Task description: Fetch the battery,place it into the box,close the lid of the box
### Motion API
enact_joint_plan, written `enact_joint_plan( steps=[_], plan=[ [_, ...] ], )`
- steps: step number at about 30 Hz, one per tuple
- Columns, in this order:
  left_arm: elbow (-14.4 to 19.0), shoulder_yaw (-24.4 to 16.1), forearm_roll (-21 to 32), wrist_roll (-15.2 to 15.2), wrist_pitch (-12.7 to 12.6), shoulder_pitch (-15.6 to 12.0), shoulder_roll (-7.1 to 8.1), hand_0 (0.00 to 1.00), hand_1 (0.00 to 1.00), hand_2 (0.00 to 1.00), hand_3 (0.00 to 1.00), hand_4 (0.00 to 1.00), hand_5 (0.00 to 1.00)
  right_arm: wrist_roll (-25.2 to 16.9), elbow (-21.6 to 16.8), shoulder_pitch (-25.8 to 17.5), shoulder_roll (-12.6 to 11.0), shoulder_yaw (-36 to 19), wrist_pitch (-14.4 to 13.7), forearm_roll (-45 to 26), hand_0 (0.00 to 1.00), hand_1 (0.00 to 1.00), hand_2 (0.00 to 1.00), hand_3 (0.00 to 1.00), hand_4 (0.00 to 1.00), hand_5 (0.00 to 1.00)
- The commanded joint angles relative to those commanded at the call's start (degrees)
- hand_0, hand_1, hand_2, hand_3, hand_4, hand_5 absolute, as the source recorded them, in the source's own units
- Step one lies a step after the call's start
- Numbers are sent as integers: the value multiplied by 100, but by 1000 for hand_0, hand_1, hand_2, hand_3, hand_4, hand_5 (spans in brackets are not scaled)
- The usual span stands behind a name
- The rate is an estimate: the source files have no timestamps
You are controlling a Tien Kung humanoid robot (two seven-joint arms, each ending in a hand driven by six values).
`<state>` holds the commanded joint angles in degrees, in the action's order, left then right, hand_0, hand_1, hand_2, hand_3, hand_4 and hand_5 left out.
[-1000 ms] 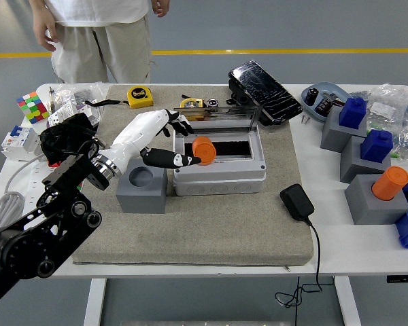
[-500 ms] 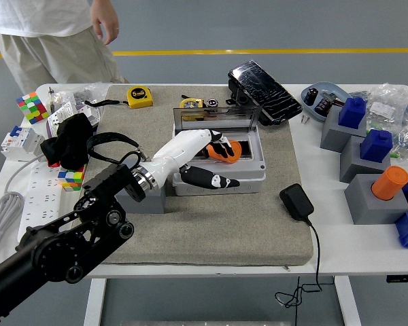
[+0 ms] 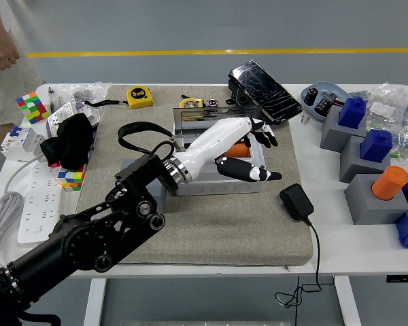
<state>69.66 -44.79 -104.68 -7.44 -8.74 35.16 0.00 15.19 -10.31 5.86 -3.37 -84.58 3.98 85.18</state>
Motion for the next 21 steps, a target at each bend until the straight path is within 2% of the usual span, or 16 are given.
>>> enact_joint_plan(
  steps=[1, 2, 8, 9, 13, 14, 20, 21],
  plan=[
    [-22, -75, -50, 11, -8, 54, 0, 471, 646, 633, 681, 998, 461, 0, 0, 1, -1, 4, 1, -2, 644, 649, 658, 579, 982, 581],
    [-42, -136, -99, 30, -9, 97, 0, 775, 813, 786, 801, 998, 498, -1, 0, 3, -2, 10, 1, -6, 646, 649, 658, 579, 982, 580],
    [-239, -470, -339, 355, 121, 264, 0, 775, 813, 786, 801, 998, 498, -15, 0, 12, -4, 72, -2, -69, 646, 649, 658, 579, 982, 580],
    [-275, -501, -365, 437, 161, 271, 0, 833, 857, 838, 851, 998, 560, -18, 0, 14, -6, 82, -1, -73, 643, 649, 658, 579, 982, 581],
    [-381, -538, -479, 776, 371, 253, 0, 833, 857, 838, 851, 998, 560, -15, 0, 3, -4, 74, -2, -79, 643, 649, 658, 579, 982, 581],
    [-397, -542, -495, 827, 421, 250, 0, 775, 842, 813, 828, 998, 576, -13, 0, 1, -5, 68, -3, -74, 643, 649, 658, 579, 982, 581],
    [-300, -528, -550, 1185, 695, 237, 42, 775, 842, 813, 828, 998, 576, -80, 0, -40, -30, 270, -6, -276, 643, 649, 658, 579, 982, 581],
    [-247, -522, -550, 1262, 747, 228, 57, 696, 785, 773, 800, 998, 598, -98, 0, -48, -39, 335, -5, -338, 645, 649, 658, 579, 982, 580]
  ],
)
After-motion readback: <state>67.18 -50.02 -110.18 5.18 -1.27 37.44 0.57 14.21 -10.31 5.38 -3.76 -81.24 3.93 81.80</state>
